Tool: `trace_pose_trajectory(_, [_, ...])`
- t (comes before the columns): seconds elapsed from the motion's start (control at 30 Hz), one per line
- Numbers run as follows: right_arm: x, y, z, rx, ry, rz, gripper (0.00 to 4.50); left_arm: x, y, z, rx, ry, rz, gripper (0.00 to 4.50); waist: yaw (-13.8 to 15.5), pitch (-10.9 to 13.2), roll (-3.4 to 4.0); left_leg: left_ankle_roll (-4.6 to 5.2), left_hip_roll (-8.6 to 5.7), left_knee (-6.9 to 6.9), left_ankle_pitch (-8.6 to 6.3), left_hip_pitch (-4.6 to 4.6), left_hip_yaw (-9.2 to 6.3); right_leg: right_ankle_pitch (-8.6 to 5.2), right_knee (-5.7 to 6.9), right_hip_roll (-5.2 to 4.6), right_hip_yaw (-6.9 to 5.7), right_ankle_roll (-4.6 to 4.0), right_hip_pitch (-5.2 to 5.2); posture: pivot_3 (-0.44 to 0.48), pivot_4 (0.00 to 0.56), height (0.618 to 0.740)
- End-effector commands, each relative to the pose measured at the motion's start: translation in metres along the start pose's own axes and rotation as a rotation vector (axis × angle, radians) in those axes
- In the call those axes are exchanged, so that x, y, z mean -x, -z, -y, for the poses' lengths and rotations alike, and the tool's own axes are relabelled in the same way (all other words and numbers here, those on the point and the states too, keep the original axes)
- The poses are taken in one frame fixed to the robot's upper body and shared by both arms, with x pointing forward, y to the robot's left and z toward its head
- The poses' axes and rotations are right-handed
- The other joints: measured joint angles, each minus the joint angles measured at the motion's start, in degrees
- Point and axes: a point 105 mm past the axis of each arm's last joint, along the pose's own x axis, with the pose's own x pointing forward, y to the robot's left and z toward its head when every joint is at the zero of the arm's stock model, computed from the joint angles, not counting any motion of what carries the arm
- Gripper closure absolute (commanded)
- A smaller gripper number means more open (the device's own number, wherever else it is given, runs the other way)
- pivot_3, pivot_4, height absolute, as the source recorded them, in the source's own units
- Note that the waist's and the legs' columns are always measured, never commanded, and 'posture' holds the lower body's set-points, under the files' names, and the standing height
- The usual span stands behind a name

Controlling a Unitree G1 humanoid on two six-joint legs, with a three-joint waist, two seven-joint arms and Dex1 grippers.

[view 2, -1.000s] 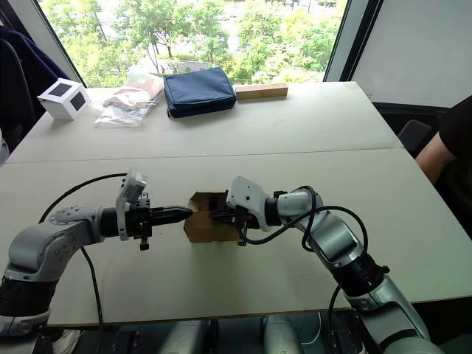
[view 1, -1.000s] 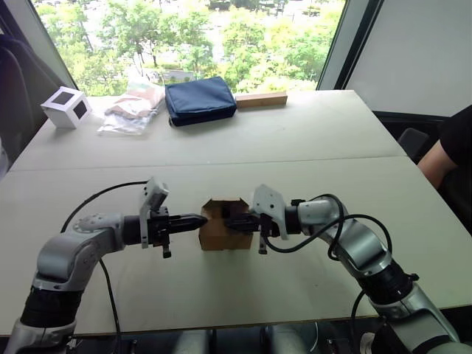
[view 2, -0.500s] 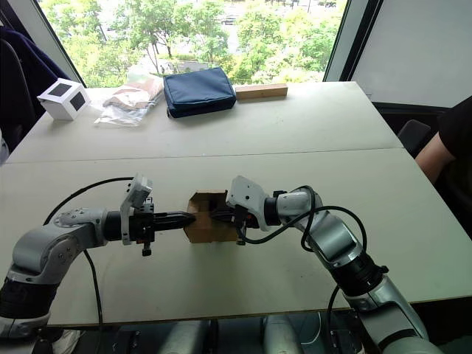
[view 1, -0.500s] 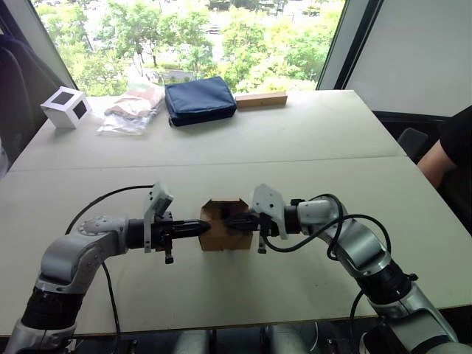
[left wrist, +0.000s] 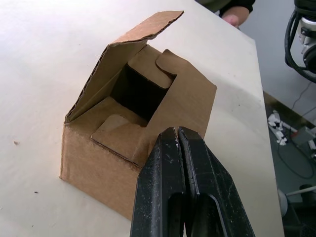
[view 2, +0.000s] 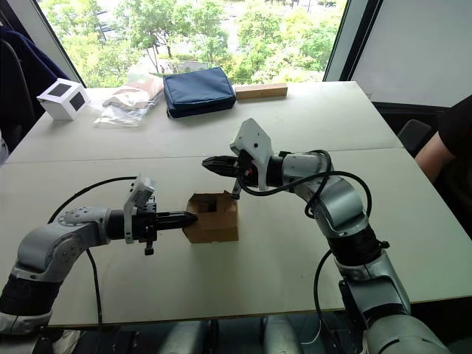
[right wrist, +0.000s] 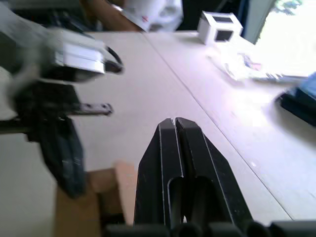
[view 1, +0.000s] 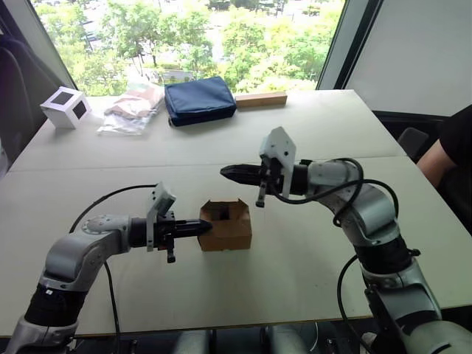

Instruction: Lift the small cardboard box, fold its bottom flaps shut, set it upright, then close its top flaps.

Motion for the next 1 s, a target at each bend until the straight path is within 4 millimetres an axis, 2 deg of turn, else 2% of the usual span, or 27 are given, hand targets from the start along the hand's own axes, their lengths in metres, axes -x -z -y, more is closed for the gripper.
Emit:
trace_pose_trajectory(0.03, [-0.007,0.009,-0.008,0.087,-0.035,-0.059,4.5,0.003,-0.006,0.002,-0.029,-0.01,0.011,4.45,-0.1,0.0,0.01,0.0,0.0,0.0,0.0,-0.01,0.0,0.0,0.0,0.0,0.0,0.0,-0.01,0.0,0.15,0.737])
trace_pose_trajectory(0.13, [-0.008,0.017,-0.018,0.089,-0.081,-0.082,4.5,0.003,-0.007,0.003,-0.03,-0.013,0.013,4.45,-0.1,0.0,0.0,0.0,0.0,0.0,0.0,-0.02,0.01,0.0,0.0,0.02,-0.02,0.0,-0.02,0.0,0.15,0.737])
trace_pose_trajectory(0.4, [-0.004,0.024,-0.041,0.063,-0.16,-0.091,4.5,0.001,-0.014,0.005,-0.051,-0.027,0.028,4.45,0.0,0.0,0.0,0.01,0.01,0.0,0.0,-0.01,0.0,0.0,0.0,0.04,-0.07,0.01,-0.01,0.0,0.15,0.737])
trace_pose_trajectory(0.67, [-0.006,0.026,-0.047,0.048,-0.151,-0.09,4.5,0.013,-0.027,0.008,-0.05,-0.057,0.078,4.45,-0.1,0.0,0.0,0.01,0.02,0.0,0.0,-0.01,-0.01,0.0,0.0,0.05,-0.05,0.0,-0.02,0.0,0.15,0.737])
trace_pose_trajectory(0.83, [-0.007,0.028,-0.046,0.051,-0.146,-0.093,4.5,0.021,-0.044,-0.003,-0.038,-0.094,0.146,4.45,0.1,0.0,0.01,0.0,0.02,0.0,0.0,-0.01,-0.02,0.0,-0.02,0.04,-0.05,0.0,0.0,0.0,0.15,0.737])
trace_pose_trajectory(1.0, [-0.008,0.028,-0.048,0.054,-0.15,-0.092,4.5,0.006,-0.041,-0.018,-0.054,-0.128,0.131,4.45,0.0,0.0,0.01,0.0,0.0,0.0,0.0,-0.01,-0.02,0.0,-0.05,0.07,-0.09,0.01,0.03,0.0,0.15,0.737])
